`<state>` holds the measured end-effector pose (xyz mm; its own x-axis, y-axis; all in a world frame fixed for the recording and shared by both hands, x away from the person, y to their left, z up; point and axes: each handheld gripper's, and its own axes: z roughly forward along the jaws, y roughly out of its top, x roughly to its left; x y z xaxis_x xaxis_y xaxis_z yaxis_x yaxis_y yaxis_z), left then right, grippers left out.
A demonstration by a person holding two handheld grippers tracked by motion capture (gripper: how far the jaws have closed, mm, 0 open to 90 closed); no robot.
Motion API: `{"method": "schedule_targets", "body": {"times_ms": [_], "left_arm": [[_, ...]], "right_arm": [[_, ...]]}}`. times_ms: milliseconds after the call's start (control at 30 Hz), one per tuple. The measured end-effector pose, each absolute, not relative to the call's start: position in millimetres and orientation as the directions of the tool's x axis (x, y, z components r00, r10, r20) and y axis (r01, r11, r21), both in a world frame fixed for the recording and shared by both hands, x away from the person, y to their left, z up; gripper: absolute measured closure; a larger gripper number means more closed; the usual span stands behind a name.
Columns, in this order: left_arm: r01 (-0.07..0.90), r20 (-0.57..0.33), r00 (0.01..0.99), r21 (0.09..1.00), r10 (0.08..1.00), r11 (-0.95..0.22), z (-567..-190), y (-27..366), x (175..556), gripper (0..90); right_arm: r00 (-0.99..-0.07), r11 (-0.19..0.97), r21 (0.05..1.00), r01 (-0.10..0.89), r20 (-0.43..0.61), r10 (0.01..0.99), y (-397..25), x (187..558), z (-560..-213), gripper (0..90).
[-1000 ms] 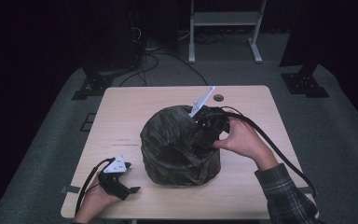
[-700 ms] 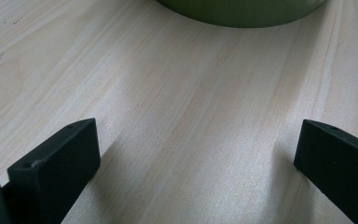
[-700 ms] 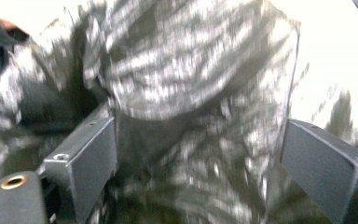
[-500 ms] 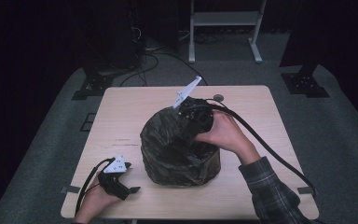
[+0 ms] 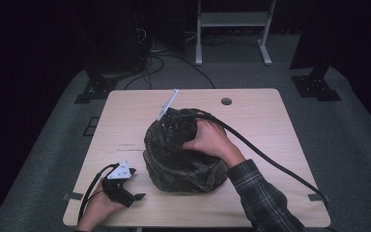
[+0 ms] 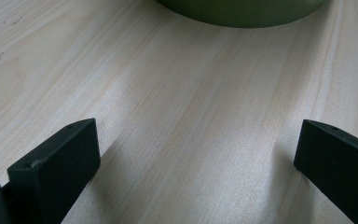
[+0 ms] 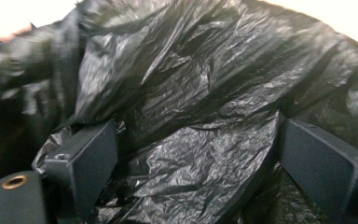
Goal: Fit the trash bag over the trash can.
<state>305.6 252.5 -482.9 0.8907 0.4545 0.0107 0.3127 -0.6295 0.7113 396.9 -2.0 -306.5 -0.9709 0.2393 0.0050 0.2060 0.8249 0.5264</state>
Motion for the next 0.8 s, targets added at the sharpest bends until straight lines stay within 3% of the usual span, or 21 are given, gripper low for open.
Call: {"method": "schedule_targets", "body": {"times_ms": [433,800], "left_arm": [[0.313,0.01,0.891,0.712,0.455,-0.629,-482.9,252.4,305.5,0.0],[0.313,0.01,0.891,0.712,0.454,-0.629,-483.0,252.4,305.6,0.0]], "right_arm": [[-0.968,0.907,0.354,0.228,-0.014,0.249,11.3,400.8,-330.3,10.0],[-0.95,0.866,0.435,0.246,-0.069,0.305,-18.9,401.3,-293.7,10.0]]}}
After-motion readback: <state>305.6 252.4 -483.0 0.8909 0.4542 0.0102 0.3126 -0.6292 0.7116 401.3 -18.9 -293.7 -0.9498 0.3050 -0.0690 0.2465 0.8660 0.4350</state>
